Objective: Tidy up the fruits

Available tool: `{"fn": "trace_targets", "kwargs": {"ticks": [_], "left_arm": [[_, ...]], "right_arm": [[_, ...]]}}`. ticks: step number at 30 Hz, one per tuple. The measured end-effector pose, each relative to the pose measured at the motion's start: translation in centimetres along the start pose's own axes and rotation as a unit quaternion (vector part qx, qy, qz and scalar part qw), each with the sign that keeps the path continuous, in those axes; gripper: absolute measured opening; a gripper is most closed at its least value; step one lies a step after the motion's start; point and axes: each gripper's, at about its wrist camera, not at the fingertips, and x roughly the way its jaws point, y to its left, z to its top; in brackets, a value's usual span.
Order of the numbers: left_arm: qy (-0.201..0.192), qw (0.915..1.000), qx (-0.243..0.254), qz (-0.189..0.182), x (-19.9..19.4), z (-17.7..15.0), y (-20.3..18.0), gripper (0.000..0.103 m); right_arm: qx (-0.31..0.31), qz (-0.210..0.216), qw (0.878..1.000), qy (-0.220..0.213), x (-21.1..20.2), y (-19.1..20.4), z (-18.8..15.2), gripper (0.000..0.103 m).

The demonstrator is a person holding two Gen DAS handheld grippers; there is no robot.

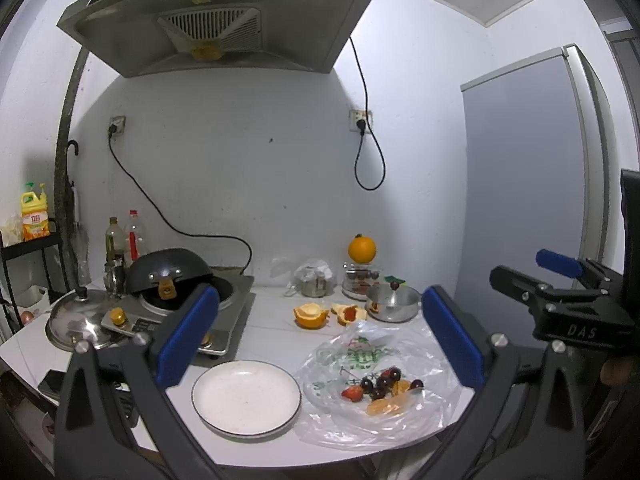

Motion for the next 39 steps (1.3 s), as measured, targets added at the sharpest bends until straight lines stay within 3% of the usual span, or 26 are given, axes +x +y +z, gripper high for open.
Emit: {"fn": "trace_targets", "kwargs": {"ticks": [39], "left_arm": [[0.0,1.0,0.0,-0.001,0.26,0.35,-0.4,0.103]], "right_arm": [[0.0,0.001,1.0,-0.001,-0.28,0.07,0.36,0.102]]}}
